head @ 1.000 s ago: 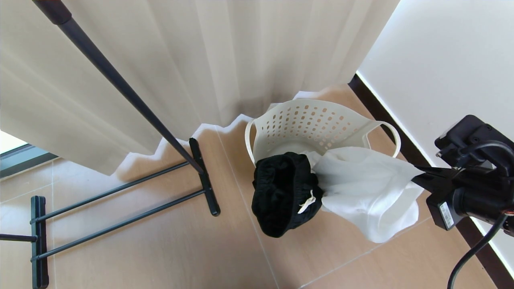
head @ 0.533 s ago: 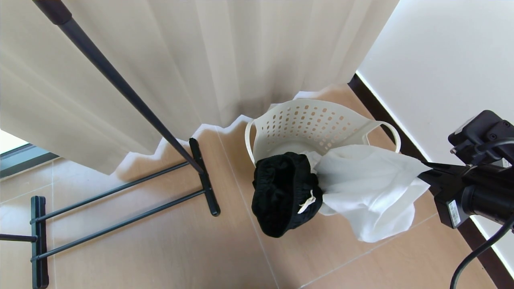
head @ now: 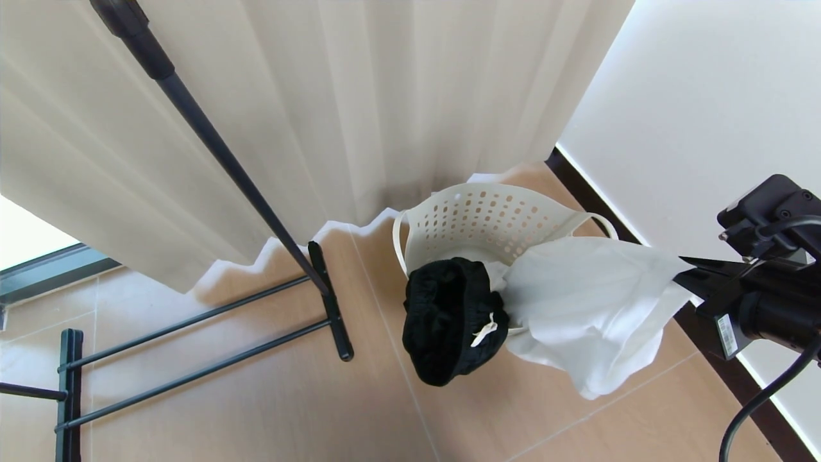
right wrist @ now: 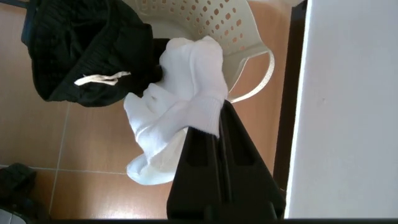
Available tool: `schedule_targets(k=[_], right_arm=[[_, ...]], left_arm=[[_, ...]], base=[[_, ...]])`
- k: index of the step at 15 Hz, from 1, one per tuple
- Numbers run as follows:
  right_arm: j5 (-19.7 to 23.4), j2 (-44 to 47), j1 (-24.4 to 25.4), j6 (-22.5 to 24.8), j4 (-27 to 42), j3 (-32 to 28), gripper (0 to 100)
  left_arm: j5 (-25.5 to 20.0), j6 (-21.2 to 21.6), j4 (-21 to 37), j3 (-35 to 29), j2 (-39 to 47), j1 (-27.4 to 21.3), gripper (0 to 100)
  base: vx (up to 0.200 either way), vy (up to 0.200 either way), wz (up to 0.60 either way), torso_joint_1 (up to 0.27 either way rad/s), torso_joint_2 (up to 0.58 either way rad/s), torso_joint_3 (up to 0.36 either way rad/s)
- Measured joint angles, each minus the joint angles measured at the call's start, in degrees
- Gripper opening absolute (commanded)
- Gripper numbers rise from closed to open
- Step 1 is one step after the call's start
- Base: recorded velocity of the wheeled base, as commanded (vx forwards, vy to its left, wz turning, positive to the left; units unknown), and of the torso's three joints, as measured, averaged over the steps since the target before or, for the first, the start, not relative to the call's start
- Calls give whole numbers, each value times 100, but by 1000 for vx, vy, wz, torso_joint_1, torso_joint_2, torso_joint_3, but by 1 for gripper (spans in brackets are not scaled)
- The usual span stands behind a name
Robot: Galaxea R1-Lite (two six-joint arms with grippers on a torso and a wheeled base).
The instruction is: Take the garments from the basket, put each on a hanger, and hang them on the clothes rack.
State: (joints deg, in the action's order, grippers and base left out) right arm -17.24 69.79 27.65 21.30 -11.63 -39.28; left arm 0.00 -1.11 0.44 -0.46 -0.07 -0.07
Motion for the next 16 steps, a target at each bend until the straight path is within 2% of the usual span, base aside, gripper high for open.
schedule_targets(k=[4,9,16], right_arm=[[2,13,-89,0,-2,-11,0],[2,33,-161,7,0,0,0],[2,40,-218,13,11,11,0]], left_arm=[[0,-22,7,2,0,2,100],[0,-34,-1,2,2,0,100],[0,-28,-1,2,0,0,100]], base=[[0,0,0,4,-38,165],[0,0,0,59,-382,-119],[0,0,0,133,-465,-142]])
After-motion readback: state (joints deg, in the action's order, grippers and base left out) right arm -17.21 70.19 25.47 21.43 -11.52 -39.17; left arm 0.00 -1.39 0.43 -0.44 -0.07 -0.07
